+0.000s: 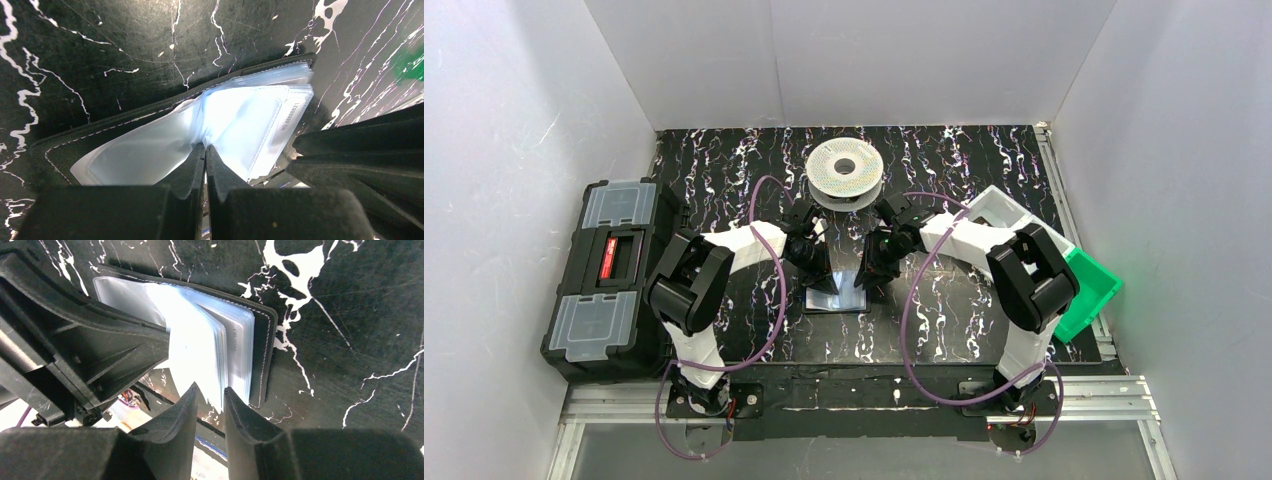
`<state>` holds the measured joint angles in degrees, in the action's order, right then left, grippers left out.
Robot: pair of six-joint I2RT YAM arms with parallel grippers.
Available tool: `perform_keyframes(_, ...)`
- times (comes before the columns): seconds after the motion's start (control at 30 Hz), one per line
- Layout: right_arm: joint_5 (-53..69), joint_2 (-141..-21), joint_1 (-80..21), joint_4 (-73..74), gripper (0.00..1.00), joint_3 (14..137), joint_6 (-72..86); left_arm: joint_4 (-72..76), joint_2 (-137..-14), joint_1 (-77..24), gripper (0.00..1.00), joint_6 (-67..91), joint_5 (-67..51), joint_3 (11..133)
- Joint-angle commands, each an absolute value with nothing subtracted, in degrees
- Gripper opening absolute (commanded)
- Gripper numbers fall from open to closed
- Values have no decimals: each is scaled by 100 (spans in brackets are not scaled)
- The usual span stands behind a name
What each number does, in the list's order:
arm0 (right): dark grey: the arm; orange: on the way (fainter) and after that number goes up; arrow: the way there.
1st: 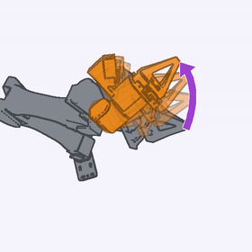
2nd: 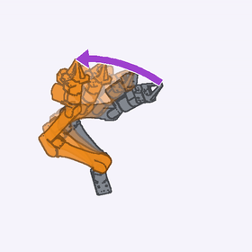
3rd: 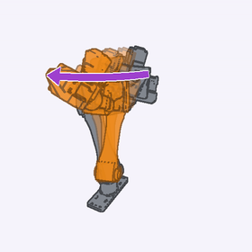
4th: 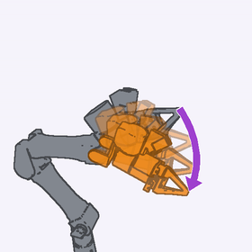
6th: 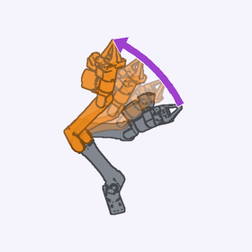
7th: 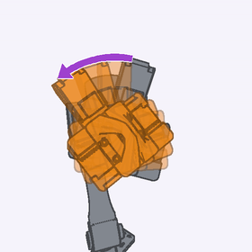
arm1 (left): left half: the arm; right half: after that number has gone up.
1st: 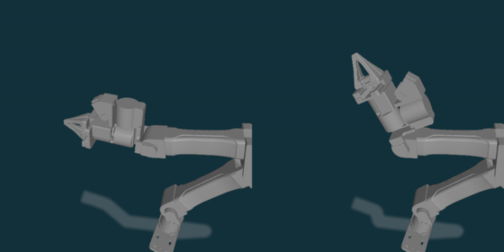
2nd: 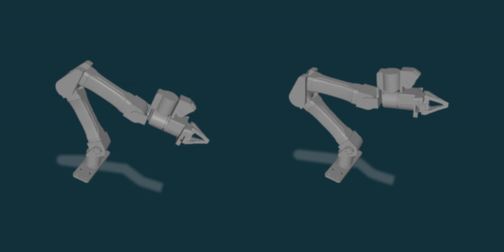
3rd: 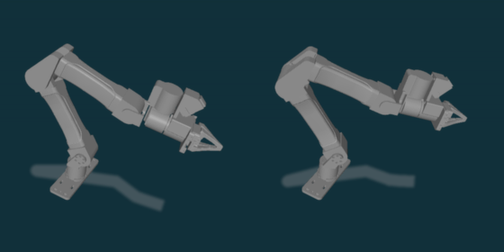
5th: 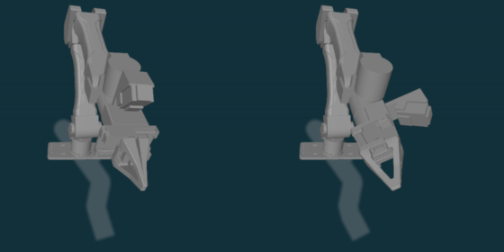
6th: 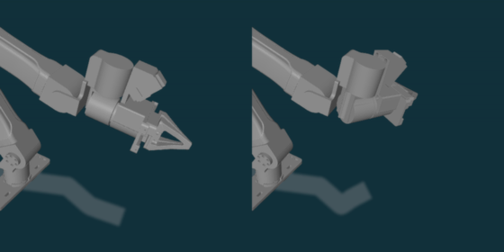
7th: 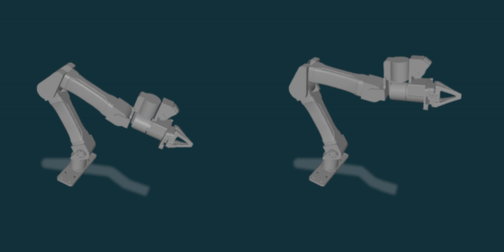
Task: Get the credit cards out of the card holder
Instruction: Remove the credit card from the card holder.
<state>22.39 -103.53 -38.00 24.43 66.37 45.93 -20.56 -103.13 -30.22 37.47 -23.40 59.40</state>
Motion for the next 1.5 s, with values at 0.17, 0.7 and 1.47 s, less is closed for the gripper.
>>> perform_keyframes(0.17, 2189, -10600, -3863, 2380, 30, 6875, 4607, -2441, -10538, -3094, 0, 3574, -1931, 5763)
perform_keyframes(0.7, 2215, -10848, -3973, 2298, 1, 6965, 4631, -2617, -10198, -3094, 7, 3436, -1963, 5961)
perform_keyframes(1.47, 2205, -10215, -4043, 2303, 1, 7088, 4697, -3269, -9534, -3296, 31, 3961, -2005, 7165)
